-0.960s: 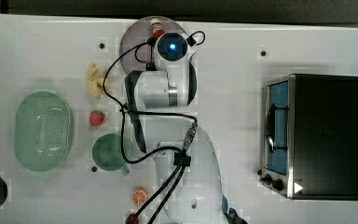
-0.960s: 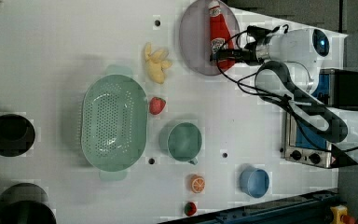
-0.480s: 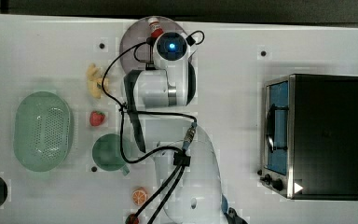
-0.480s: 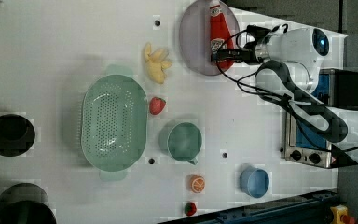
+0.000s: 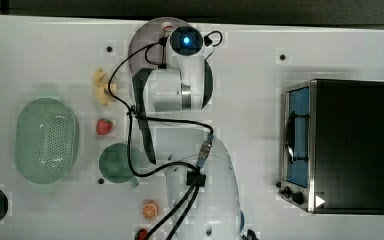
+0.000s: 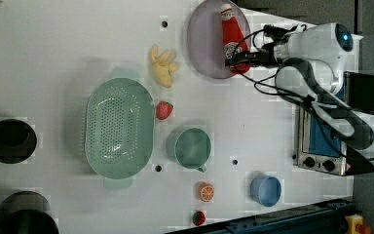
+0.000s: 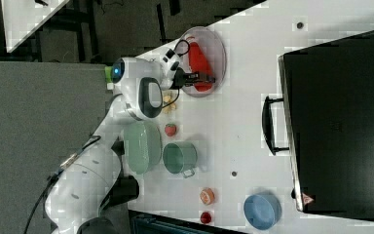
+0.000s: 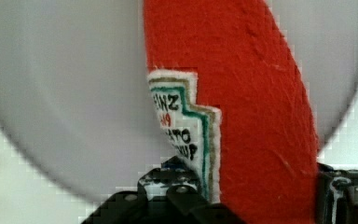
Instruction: Pick ketchup from plate and place it on table.
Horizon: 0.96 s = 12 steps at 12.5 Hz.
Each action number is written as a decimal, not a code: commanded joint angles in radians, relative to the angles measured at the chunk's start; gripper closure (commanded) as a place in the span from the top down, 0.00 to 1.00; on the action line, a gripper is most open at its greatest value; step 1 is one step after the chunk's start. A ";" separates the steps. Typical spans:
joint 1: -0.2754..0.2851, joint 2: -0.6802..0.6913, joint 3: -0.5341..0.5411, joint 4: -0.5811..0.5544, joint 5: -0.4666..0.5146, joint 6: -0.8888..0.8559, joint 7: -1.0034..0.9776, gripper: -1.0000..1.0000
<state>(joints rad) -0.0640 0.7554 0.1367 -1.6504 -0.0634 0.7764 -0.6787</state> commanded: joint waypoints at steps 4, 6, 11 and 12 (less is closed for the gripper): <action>-0.057 -0.251 0.009 0.092 0.077 -0.264 0.078 0.63; -0.083 -0.319 0.007 0.082 0.099 -0.345 0.103 0.63; -0.109 -0.522 -0.016 -0.092 0.099 -0.457 0.148 0.63; -0.109 -0.561 -0.021 -0.149 0.099 -0.446 0.177 0.63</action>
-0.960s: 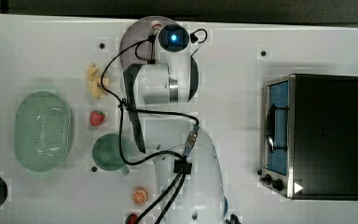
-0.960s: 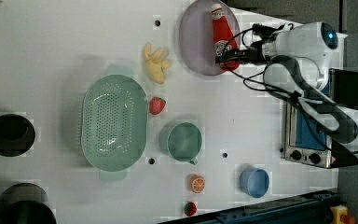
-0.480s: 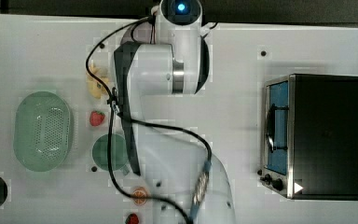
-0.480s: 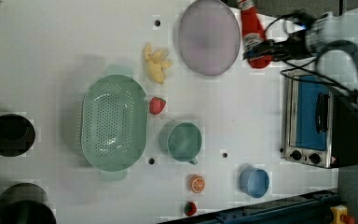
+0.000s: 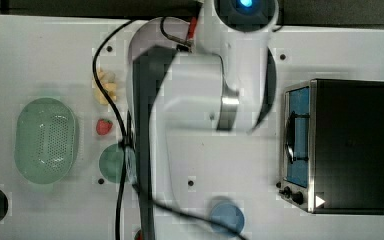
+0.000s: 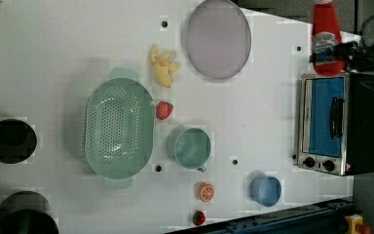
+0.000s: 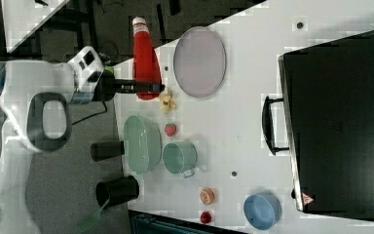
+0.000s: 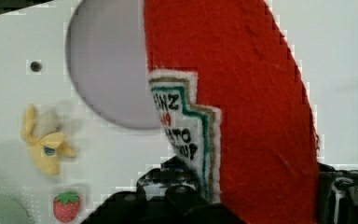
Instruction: Pick ketchup from plate and place it on table.
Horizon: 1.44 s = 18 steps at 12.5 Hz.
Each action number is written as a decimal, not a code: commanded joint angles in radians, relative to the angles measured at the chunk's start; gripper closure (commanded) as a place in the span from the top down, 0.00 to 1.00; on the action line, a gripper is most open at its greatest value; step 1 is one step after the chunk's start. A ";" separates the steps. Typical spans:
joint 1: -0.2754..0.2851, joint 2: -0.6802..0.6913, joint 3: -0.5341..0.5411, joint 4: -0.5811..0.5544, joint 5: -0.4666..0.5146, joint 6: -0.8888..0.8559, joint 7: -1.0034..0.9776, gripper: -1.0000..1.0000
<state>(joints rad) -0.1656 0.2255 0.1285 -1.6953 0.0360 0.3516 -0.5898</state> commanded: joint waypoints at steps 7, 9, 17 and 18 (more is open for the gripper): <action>-0.007 -0.155 -0.025 -0.505 0.000 0.278 0.142 0.63; -0.007 -0.135 -0.026 -0.583 0.000 0.384 0.142 0.63; -0.007 0.030 -0.027 -0.655 0.000 0.605 0.142 0.66; -0.007 0.039 -0.026 -0.656 0.000 0.615 0.142 0.76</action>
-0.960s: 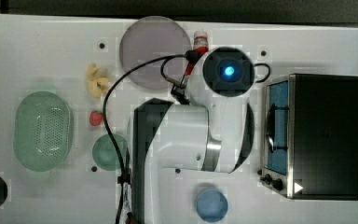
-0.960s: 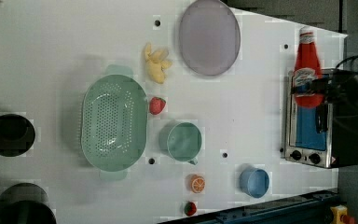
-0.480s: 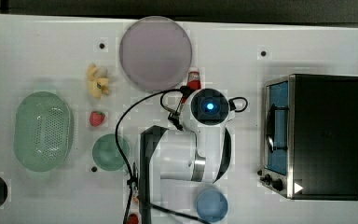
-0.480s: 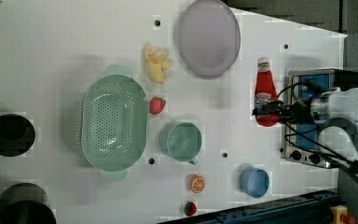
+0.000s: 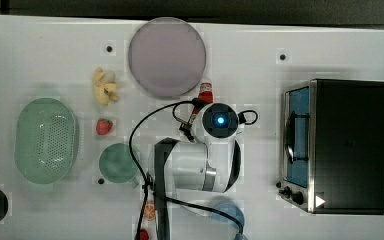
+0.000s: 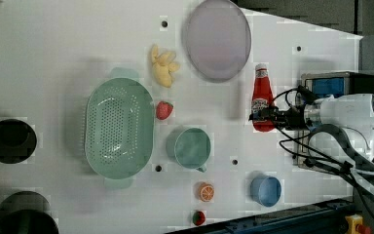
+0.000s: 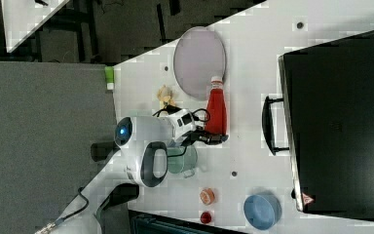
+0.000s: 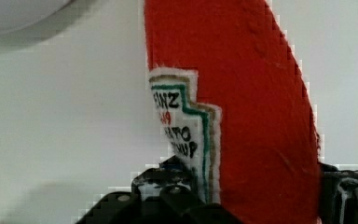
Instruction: Pick ketchup from plate and place it on table.
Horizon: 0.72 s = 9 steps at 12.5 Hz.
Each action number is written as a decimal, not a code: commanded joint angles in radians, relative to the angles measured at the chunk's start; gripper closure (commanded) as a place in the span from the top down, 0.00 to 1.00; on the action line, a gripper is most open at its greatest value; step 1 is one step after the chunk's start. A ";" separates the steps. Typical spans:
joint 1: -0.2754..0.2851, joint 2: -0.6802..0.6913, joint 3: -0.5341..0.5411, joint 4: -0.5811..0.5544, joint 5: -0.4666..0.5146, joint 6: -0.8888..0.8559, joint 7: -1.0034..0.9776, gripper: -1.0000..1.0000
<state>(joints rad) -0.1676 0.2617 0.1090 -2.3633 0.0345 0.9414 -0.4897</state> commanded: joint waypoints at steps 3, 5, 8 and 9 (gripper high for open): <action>-0.005 -0.013 -0.004 0.017 0.001 0.022 0.041 1.00; -0.005 -0.058 0.002 0.040 0.001 0.019 0.042 1.00; -0.001 -0.146 0.005 0.124 0.001 -0.056 0.070 1.00; 0.000 -0.168 0.006 0.163 0.001 -0.113 0.109 1.00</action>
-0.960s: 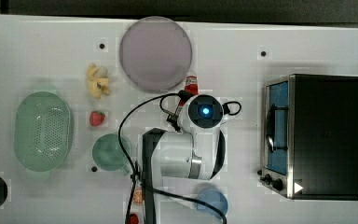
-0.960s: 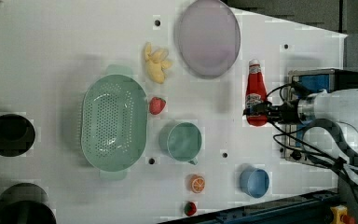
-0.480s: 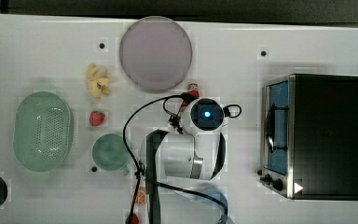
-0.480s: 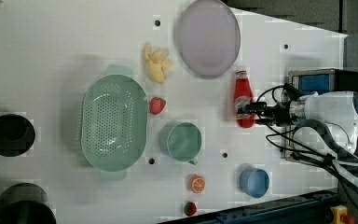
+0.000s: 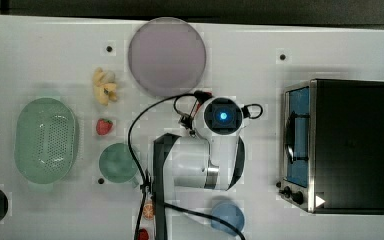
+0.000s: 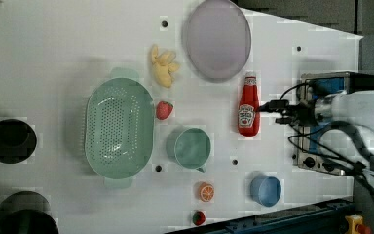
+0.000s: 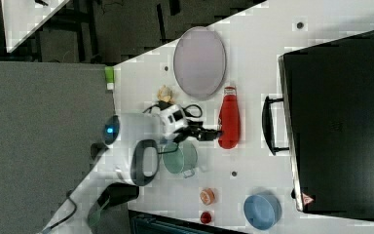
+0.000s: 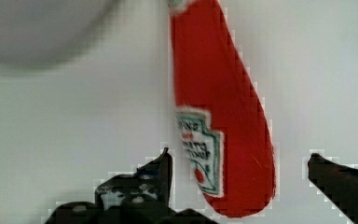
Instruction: Pick ketchup from plate and place it on table.
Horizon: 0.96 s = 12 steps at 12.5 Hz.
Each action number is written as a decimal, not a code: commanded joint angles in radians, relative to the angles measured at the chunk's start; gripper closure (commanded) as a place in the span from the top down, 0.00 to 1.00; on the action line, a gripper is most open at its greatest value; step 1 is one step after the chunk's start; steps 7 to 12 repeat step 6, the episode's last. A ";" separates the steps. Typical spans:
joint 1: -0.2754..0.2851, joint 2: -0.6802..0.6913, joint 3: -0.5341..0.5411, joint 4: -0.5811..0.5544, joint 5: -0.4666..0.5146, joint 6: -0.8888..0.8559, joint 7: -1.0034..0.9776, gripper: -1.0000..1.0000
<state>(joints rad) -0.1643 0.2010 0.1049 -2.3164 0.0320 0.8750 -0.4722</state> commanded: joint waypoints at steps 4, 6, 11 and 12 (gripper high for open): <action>-0.002 -0.157 0.025 0.299 0.004 -0.312 0.321 1.00; -0.002 -0.168 0.030 0.380 0.004 -0.449 0.409 1.00; -0.002 -0.168 0.030 0.380 0.004 -0.449 0.409 1.00; -0.002 -0.168 0.030 0.380 0.004 -0.449 0.409 1.00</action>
